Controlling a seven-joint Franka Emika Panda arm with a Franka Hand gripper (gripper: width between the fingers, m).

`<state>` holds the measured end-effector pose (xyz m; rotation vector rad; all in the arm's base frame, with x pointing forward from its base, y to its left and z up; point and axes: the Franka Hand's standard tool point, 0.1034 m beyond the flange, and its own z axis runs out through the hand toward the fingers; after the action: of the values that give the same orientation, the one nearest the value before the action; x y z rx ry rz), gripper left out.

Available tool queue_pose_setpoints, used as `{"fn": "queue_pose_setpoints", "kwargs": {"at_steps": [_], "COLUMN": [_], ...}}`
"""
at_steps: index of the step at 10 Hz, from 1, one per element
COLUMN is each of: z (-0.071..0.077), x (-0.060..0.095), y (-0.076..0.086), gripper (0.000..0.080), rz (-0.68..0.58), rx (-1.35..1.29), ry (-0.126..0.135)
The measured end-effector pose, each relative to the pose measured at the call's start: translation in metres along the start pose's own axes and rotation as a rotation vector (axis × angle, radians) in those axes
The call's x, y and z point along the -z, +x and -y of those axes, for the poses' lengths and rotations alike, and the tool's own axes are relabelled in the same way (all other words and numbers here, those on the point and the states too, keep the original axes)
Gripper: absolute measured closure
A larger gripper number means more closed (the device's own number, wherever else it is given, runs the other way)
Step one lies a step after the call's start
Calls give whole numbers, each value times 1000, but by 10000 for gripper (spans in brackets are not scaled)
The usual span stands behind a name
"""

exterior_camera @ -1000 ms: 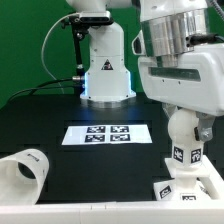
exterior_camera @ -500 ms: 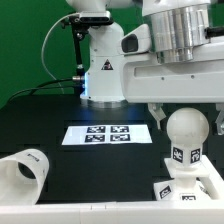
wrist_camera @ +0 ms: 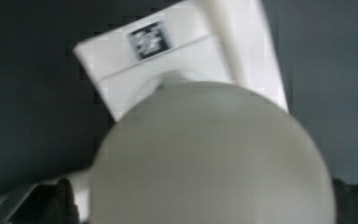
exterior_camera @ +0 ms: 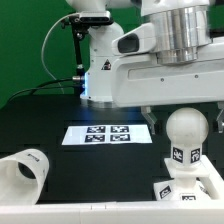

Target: Assemble lamp

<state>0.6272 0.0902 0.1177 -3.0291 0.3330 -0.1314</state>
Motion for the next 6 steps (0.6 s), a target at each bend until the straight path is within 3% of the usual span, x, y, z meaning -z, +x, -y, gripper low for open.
{"fn": "queue_pose_setpoints", "kwargs": {"at_steps": [2, 5, 6], "z": [2, 1, 1], "x": [-1, -1, -1], "y": [-1, 0, 0], "gripper": [101, 127, 229], "rz": [-10, -18, -19], "rx": [335, 330, 312], "ry": [-51, -50, -49]}}
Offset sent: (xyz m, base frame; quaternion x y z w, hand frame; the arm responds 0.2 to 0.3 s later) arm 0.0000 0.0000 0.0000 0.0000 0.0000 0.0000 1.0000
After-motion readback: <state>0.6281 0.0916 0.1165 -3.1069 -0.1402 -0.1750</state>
